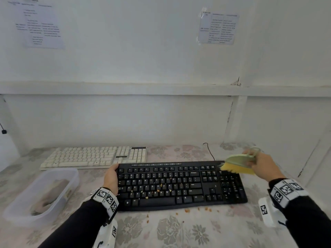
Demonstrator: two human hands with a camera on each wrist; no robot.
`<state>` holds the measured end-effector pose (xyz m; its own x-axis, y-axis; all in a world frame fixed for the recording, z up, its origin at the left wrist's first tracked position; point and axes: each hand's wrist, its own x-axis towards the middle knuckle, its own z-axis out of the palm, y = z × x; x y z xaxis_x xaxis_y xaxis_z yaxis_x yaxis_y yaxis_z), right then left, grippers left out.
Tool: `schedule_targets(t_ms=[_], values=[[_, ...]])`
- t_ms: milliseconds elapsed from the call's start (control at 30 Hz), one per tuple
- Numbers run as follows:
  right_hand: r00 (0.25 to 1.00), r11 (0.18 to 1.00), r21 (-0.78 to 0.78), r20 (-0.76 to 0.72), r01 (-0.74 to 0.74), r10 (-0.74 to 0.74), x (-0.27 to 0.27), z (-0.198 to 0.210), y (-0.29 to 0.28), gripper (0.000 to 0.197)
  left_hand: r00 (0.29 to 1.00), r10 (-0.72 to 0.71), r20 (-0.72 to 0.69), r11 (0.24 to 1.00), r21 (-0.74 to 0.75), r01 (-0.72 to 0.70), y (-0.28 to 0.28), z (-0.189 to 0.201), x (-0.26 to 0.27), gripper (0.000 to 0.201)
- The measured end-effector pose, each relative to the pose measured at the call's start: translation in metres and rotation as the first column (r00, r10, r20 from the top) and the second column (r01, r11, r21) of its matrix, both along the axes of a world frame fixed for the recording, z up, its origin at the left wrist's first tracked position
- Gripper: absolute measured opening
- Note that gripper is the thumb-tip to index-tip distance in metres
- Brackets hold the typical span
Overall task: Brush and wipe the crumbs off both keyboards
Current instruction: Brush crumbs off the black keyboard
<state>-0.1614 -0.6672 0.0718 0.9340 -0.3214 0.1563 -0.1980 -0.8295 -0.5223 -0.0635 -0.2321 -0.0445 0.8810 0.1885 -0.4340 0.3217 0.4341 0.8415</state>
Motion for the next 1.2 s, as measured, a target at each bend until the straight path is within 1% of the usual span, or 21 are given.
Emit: schedule_targets(t_ms=[33, 100, 200, 267, 333, 467, 533, 600, 700, 800, 867, 967, 1033, 1100, 1133, 1200], values=[[1.0, 0.999, -0.026, 0.004, 0.024, -0.024, -0.001, 0.001, -0.005, 0.028, 1.0, 0.0, 0.0, 1.0, -0.004, 0.0, -0.001, 0.0, 0.0, 0.037], [0.999, 0.997, -0.075, 0.036, 0.017, -0.014, -0.002, 0.006, -0.005, 0.033, 1.0, 0.007, 0.003, 1.0, -0.005, -0.007, -0.001, 0.0, 0.0, 0.036], [0.996, 0.995, -0.085, 0.065, -0.053, 0.059, -0.002, 0.021, 0.02, 0.035, 1.0, 0.007, 0.0, 1.0, -0.008, -0.007, -0.001, 0.0, 0.0, 0.036], [0.987, 0.987, -0.047, 0.045, -0.152, 0.154, 0.003, 0.027, 0.054, 0.029, 1.0, 0.013, -0.007, 1.0, -0.011, -0.013, -0.001, 0.001, 0.0, 0.036], [0.955, 0.955, 0.026, 0.044, -0.295, 0.294, 0.011, 0.027, 0.093, 0.027, 1.0, 0.01, -0.012, 1.0, -0.015, -0.011, -0.001, 0.003, -0.002, 0.037], [0.852, 0.851, 0.046, 0.039, -0.523, 0.522, 0.027, 0.018, 0.178, 0.022, 1.0, 0.008, -0.011, 1.0, -0.013, -0.008, -0.001, 0.004, -0.004, 0.038], [0.794, 0.794, 0.034, -0.001, -0.607, 0.608, 0.029, 0.014, 0.216, 0.021, 1.0, 0.015, -0.01, 1.0, -0.017, -0.015, -0.001, 0.006, -0.005, 0.037], [0.768, 0.768, -0.019, -0.049, -0.64, 0.639, 0.031, 0.006, 0.237, 0.024, 1.0, 0.019, -0.017, 1.0, -0.017, -0.019, -0.002, 0.007, -0.006, 0.036], [0.795, 0.793, -0.066, -0.095, -0.606, 0.599, 0.033, -0.005, 0.236, 0.03, 1.0, 0.027, -0.015, 1.0, -0.014, -0.027, -0.001, 0.007, -0.006, 0.036], [0.849, 0.845, -0.085, -0.103, -0.527, 0.519, 0.034, -0.01, 0.209, 0.026, 1.0, 0.024, -0.012, 1.0, -0.008, -0.024, -0.001, 0.009, -0.008, 0.037], [0.888, 0.883, -0.103, -0.114, -0.457, 0.446, 0.034, -0.01, 0.185, 0.027, 1.0, 0.02, -0.011, 1.0, -0.002, -0.02, -0.002, 0.01, -0.009, 0.037], [0.946, 0.937, -0.156, -0.14, -0.311, 0.291, 0.031, -0.004, 0.153, 0.031, 1.0, 0.021, -0.009, 1.0, -0.01, -0.021, -0.002, 0.012, -0.012, 0.038], [0.962, 0.94, -0.228, -0.16, -0.254, 0.221, 0.026, 0.005, 0.14, 0.03, 1.0, 0.015, -0.009, 1.0, -0.015, -0.016, -0.002, 0.013, -0.013, 0.038], [0.971, 0.923, -0.31, -0.141, -0.228, 0.192, 0.021, 0.017, 0.137, 0.031, 1.0, 0.019, -0.004, 1.0, -0.022, -0.02, -0.002, 0.015, -0.014, 0.038], [0.971, 0.917, -0.32, -0.12, -0.237, 0.208, 0.019, 0.023, 0.142, 0.032, 1.0, 0.02, -0.008, 0.999, -0.029, -0.02, -0.002, 0.015, -0.014, 0.038], [0.954, 0.917, -0.263, -0.066, -0.3, 0.293, 0.017, 0.03, 0.161, 0.033, 1.0, 0.016, -0.003, 0.999, -0.042, -0.016, -0.002, 0.016, -0.014, 0.038]])
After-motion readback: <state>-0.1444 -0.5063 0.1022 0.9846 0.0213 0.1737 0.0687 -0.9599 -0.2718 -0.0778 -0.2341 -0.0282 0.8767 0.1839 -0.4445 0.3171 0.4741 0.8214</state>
